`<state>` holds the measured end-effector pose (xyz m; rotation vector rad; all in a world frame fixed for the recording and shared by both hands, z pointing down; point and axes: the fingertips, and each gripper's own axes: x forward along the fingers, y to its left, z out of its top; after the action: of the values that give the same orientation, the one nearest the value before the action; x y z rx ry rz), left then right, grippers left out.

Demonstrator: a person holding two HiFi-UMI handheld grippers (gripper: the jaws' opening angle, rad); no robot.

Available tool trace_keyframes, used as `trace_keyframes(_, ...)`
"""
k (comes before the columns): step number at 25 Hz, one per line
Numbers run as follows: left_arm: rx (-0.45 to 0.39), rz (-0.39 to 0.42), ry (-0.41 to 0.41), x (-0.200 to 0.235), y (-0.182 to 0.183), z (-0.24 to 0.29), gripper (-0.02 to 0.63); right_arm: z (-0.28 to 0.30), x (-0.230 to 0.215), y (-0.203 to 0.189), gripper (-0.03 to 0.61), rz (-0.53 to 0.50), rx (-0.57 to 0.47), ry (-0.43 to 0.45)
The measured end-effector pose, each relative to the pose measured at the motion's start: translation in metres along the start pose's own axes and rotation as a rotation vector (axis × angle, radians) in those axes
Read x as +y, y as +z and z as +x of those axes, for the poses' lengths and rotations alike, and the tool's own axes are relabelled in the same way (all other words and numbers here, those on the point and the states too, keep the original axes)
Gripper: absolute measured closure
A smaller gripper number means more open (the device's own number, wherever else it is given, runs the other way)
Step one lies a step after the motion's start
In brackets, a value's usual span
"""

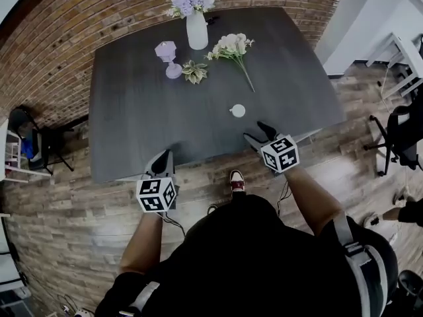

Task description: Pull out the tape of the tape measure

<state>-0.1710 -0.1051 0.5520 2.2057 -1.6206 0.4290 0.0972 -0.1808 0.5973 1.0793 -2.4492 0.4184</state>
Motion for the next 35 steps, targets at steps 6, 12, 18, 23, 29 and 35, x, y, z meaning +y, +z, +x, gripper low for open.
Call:
trace_keyframes(6,-0.010,0.003,0.064,-0.009,0.038,0.053,0.604,0.061,-0.028,0.012,0.304,-0.138,0.088,0.121)
trace_keyframes(12,0.007,-0.004,0.103,-0.009,0.043,0.068,0.604,0.093,-0.037,0.010,0.291,-0.217,0.144,0.219)
trace_keyframes(18,0.009,-0.014,0.120,0.010,0.055,0.081,0.604,0.104,-0.036,-0.003,0.291,-0.276,0.208,0.260)
trace_keyframes(23,0.017,-0.007,0.064,0.011,0.058,0.102,0.604,0.105,-0.029,-0.005,0.367,-0.342,0.226,0.243)
trace_keyframes(29,0.003,0.047,-0.038,0.000,0.072,0.114,0.604,0.099,-0.023,0.028,0.373,-0.310,0.144,0.202)
trace_keyframes(35,-0.134,0.213,-0.279,-0.049,0.132,0.112,0.603,0.064,0.017,0.142,0.373,-0.334,-0.123,0.268)
